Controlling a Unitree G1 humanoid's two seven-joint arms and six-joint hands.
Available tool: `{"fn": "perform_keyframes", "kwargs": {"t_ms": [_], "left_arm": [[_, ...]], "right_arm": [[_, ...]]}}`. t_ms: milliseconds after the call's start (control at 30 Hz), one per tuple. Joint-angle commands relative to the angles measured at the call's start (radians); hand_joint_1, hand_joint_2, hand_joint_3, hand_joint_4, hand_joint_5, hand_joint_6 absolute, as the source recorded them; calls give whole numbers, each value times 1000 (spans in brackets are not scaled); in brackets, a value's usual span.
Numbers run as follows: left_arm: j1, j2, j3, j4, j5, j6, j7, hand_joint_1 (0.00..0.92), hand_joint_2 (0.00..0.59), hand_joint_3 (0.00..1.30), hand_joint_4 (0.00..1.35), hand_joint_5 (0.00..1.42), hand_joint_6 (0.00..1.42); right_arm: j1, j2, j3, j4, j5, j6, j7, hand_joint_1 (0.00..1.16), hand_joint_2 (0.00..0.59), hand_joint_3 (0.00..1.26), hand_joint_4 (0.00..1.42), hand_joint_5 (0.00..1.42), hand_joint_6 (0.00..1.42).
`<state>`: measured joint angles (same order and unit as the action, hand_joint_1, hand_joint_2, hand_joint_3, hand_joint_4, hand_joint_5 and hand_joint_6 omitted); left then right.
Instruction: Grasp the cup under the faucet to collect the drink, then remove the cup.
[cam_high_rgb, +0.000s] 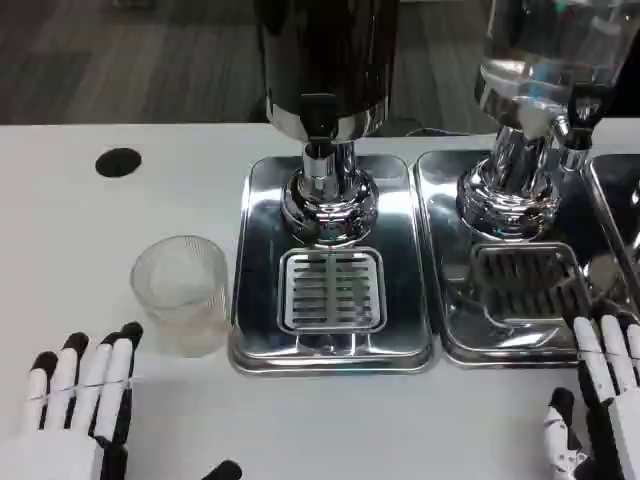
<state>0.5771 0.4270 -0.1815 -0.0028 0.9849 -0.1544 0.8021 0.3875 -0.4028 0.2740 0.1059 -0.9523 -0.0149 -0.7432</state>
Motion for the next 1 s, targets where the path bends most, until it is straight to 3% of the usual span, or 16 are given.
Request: {"fn": "perform_keyframes", "kwargs": {"t_ms": [33, 733, 1000], "left_arm": [[5, 0, -6, -9, -6, -2, -8, 0, 98, 21, 0, 0, 0], [-6, -11, -1, 14, -30, -39, 18, 0, 87, 0, 0, 9, 0], [-41, -39, 72, 11, -190, -144, 30, 0, 51, 1, 0, 35, 0]], "right_arm": [[7, -3, -11, -4, 6, -7, -18, 8, 543, 54, 0, 0, 0], [11, 3, -12, -14, 3, -1, -9, 12, 554, 64, 0, 0, 0], [27, 2, -10, -60, -13, 25, 10, 14, 554, 65, 0, 0, 0]]}}
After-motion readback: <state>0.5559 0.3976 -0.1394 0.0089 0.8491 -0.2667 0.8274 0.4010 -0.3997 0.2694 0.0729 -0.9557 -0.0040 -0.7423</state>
